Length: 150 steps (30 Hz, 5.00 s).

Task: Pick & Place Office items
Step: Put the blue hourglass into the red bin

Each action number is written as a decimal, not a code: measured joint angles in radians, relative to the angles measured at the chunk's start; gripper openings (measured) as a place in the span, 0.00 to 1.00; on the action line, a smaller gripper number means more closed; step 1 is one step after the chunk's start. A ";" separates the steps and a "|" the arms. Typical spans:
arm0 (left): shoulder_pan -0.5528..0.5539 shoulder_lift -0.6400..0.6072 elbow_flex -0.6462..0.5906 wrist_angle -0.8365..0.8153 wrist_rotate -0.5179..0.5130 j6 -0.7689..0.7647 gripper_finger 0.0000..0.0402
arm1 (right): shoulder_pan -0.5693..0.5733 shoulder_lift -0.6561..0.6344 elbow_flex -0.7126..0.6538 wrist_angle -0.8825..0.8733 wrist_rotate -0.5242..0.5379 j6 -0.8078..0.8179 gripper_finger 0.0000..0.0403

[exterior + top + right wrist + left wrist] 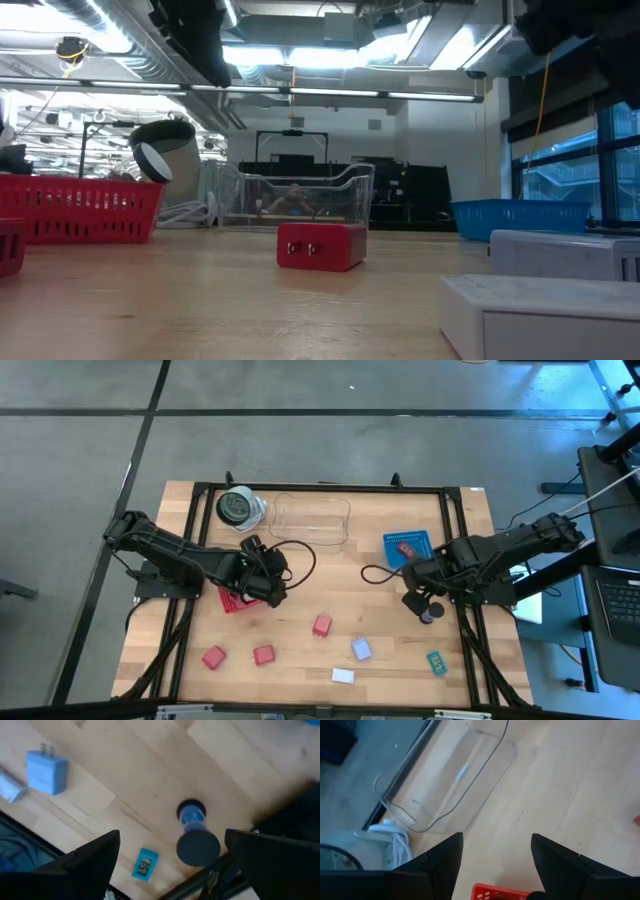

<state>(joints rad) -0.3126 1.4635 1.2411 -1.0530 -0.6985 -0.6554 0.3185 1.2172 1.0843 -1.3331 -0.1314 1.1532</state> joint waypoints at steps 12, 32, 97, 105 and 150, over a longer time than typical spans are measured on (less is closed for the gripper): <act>0.000 0.000 0.000 0.018 -0.011 0.050 0.58 | 0.076 0.108 -0.001 -0.116 -0.016 0.101 0.98; 0.000 0.000 0.000 0.041 0.011 0.049 0.57 | 0.075 0.122 -0.234 0.115 -0.147 -0.014 0.98; -0.117 0.001 -0.001 1.020 -0.149 1.318 0.71 | 0.034 0.122 0.415 0.504 0.549 -0.552 0.55; -0.068 0.001 -0.001 1.028 -0.090 1.262 0.74 | 0.022 0.122 0.415 0.540 0.558 -0.574 0.54; 0.123 0.059 -0.001 1.128 0.062 0.896 0.74 | -0.058 0.122 0.415 0.759 0.619 -0.795 0.54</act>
<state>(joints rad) -0.1901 1.5227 1.2401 0.0750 -0.6367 0.2404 0.2607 1.3396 1.4990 -0.5743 0.4873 0.3580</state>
